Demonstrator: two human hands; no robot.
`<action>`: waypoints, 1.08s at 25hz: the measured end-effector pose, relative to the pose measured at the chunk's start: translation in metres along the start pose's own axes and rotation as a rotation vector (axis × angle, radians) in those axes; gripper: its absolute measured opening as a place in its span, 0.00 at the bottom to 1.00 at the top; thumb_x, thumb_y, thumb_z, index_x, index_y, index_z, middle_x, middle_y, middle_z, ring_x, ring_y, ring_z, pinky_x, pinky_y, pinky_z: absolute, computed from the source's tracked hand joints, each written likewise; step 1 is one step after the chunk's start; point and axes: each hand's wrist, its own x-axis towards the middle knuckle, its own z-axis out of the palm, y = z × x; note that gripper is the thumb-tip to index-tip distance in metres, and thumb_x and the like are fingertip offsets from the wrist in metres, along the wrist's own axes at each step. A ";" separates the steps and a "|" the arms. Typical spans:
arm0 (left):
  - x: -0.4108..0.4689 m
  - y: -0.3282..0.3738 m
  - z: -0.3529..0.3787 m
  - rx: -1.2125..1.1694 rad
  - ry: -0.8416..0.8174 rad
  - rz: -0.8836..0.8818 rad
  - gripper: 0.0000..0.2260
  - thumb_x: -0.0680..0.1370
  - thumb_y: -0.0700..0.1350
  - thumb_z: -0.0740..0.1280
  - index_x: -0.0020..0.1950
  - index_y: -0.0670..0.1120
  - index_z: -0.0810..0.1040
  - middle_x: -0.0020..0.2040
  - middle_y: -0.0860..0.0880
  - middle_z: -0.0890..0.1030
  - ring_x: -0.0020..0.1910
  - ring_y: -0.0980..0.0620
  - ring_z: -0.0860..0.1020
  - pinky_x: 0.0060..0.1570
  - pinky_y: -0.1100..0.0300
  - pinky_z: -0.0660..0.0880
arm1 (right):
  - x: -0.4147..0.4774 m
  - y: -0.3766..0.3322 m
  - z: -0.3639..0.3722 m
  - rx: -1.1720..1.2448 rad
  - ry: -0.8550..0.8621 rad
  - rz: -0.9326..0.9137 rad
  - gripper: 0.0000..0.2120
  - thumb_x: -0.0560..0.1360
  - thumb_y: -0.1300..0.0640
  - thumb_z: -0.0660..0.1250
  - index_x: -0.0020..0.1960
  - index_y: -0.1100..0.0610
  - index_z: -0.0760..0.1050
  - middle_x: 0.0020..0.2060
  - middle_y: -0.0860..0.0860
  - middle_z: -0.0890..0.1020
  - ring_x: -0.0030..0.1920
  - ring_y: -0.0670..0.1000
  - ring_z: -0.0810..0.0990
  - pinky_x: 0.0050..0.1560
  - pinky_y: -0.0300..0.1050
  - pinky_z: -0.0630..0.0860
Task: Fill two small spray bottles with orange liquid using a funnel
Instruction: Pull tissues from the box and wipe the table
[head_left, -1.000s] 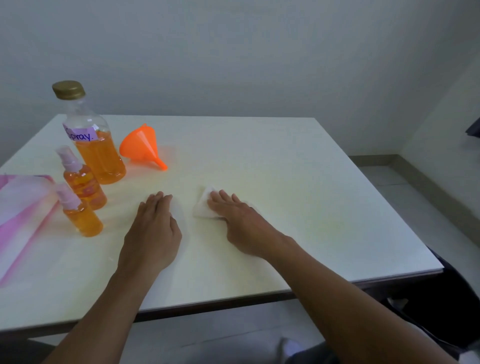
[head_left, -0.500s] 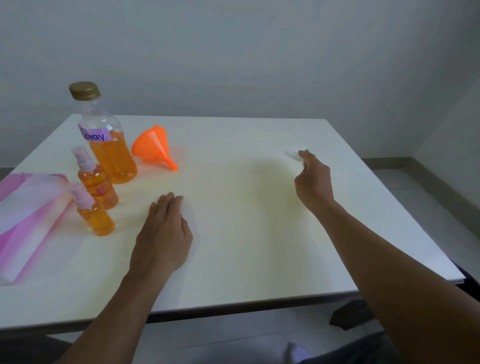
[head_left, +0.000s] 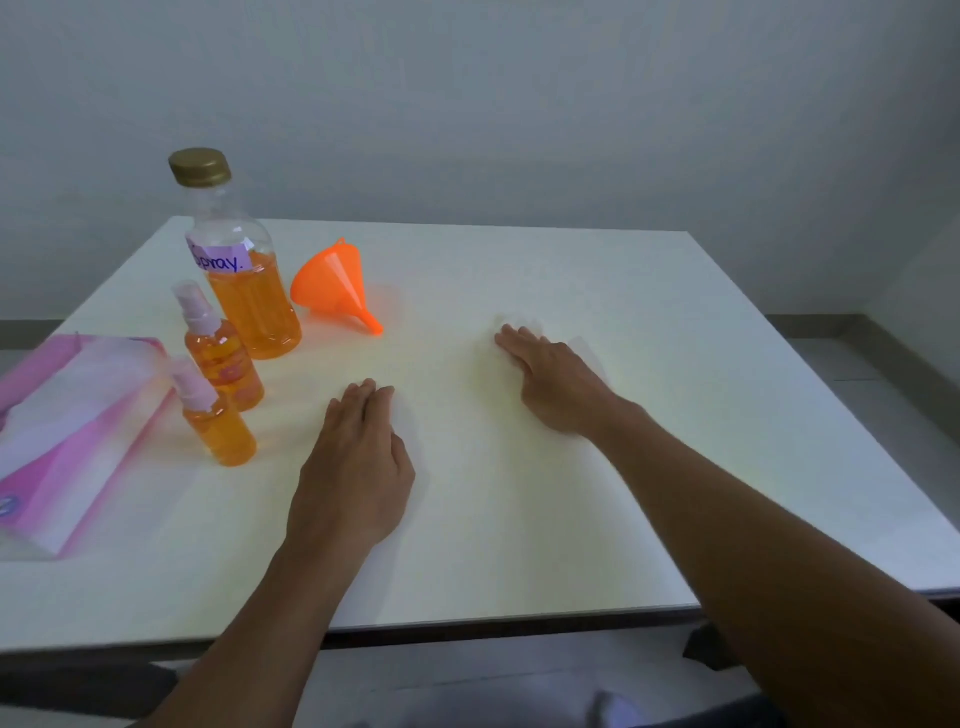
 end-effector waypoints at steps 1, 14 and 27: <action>0.000 0.000 0.000 0.000 0.004 0.002 0.24 0.84 0.48 0.51 0.80 0.49 0.55 0.81 0.49 0.54 0.80 0.48 0.51 0.76 0.53 0.54 | -0.002 0.009 -0.005 -0.036 -0.007 -0.039 0.25 0.84 0.64 0.51 0.80 0.52 0.63 0.79 0.50 0.67 0.79 0.54 0.65 0.77 0.47 0.58; 0.001 -0.001 0.000 0.013 0.010 -0.004 0.24 0.83 0.48 0.53 0.80 0.49 0.57 0.81 0.49 0.56 0.80 0.48 0.52 0.75 0.52 0.56 | -0.002 -0.042 0.035 -0.043 -0.087 -0.331 0.41 0.73 0.78 0.55 0.83 0.57 0.53 0.83 0.52 0.51 0.83 0.49 0.46 0.80 0.41 0.37; 0.004 -0.003 0.001 0.008 0.000 -0.004 0.24 0.84 0.48 0.53 0.80 0.49 0.56 0.81 0.49 0.55 0.80 0.47 0.52 0.76 0.52 0.56 | -0.017 -0.058 0.025 -0.051 -0.040 -0.135 0.36 0.77 0.74 0.54 0.83 0.59 0.52 0.84 0.53 0.49 0.83 0.56 0.45 0.79 0.44 0.42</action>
